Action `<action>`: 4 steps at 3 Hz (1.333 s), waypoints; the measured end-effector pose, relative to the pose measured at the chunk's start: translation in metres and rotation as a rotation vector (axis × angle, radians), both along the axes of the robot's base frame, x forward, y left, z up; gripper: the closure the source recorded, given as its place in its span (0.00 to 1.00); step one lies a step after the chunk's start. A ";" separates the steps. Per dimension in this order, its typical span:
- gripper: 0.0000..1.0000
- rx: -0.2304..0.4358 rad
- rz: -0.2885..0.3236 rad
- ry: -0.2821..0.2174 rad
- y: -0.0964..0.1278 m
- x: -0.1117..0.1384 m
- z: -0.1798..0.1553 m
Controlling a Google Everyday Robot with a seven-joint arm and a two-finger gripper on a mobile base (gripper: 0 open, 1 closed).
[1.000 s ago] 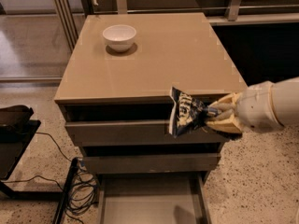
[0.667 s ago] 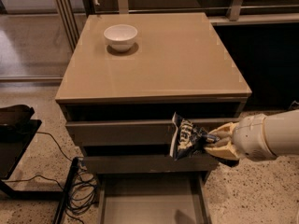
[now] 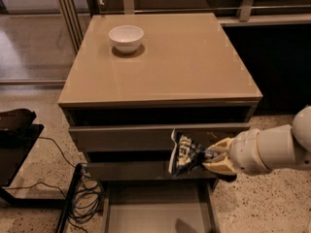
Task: Place blue chip bag into bottom drawer
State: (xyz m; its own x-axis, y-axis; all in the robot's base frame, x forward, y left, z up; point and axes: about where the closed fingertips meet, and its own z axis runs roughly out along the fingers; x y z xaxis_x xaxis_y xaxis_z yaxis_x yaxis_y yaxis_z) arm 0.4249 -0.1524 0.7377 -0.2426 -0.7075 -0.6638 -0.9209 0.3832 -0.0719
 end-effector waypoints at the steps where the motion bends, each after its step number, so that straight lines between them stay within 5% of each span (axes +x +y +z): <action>1: 1.00 0.018 0.016 0.071 0.021 -0.003 -0.067; 2: 1.00 0.025 -0.004 0.094 0.026 -0.005 -0.132; 4: 1.00 0.024 -0.105 -0.002 0.001 0.041 -0.216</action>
Offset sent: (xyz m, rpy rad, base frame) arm -0.0019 0.0285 -0.2107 0.0326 0.1069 -0.0466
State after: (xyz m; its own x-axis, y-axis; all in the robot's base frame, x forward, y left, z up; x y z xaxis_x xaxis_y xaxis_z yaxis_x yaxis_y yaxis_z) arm 0.4663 -0.1514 0.5222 -0.3134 -0.6623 -0.6805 -0.8754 0.4792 -0.0631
